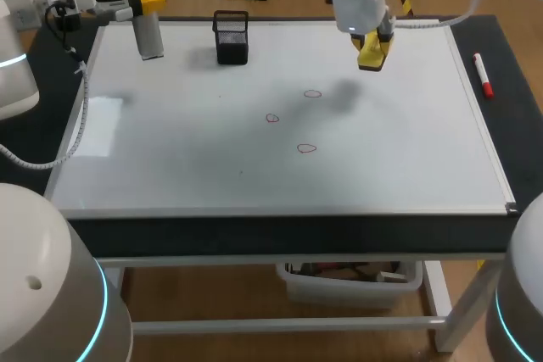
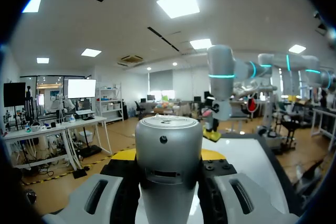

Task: Pick up the inspection probe, press it on each red-marked spot on the whiteboard one by one, put down the probe, pick up the eraser, and wipe off all the red marks.

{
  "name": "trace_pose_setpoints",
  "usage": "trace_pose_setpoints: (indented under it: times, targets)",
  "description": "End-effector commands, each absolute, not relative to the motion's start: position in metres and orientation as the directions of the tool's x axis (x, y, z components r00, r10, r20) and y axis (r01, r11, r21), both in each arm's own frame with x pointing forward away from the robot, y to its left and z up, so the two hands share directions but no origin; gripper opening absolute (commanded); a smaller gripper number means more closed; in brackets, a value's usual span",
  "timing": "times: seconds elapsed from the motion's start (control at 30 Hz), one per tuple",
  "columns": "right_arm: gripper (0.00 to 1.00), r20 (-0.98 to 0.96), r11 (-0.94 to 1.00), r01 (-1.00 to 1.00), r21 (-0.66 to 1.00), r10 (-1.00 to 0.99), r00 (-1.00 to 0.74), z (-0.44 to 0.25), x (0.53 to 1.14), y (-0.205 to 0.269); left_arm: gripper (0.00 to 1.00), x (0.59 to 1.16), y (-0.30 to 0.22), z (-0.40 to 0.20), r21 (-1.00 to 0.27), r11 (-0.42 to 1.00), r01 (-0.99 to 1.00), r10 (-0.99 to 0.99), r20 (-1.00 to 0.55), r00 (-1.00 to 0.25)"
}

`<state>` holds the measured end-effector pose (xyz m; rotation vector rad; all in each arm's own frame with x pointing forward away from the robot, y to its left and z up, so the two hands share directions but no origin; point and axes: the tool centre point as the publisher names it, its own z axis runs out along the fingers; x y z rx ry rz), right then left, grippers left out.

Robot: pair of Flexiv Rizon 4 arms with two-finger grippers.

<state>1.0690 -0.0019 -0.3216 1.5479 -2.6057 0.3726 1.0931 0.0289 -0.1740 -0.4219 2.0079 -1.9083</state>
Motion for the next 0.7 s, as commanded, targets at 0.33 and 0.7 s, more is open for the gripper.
trace_pose_setpoints:
  times: [0.33,0.7]
  targets:
    - [0.00,0.079,0.486,-0.861,-0.148,-0.862,-0.500,-0.331,1.048,-0.038,0.00,1.093,0.029,-0.174,-0.998,0.052,0.021,-0.436,-0.042,-0.899]
    - [0.00,0.073,0.509,-0.851,-0.132,-0.851,-0.520,-0.334,1.044,-0.051,0.00,1.093,0.029,-0.174,-0.998,0.052,0.021,-0.436,-0.042,-0.899]
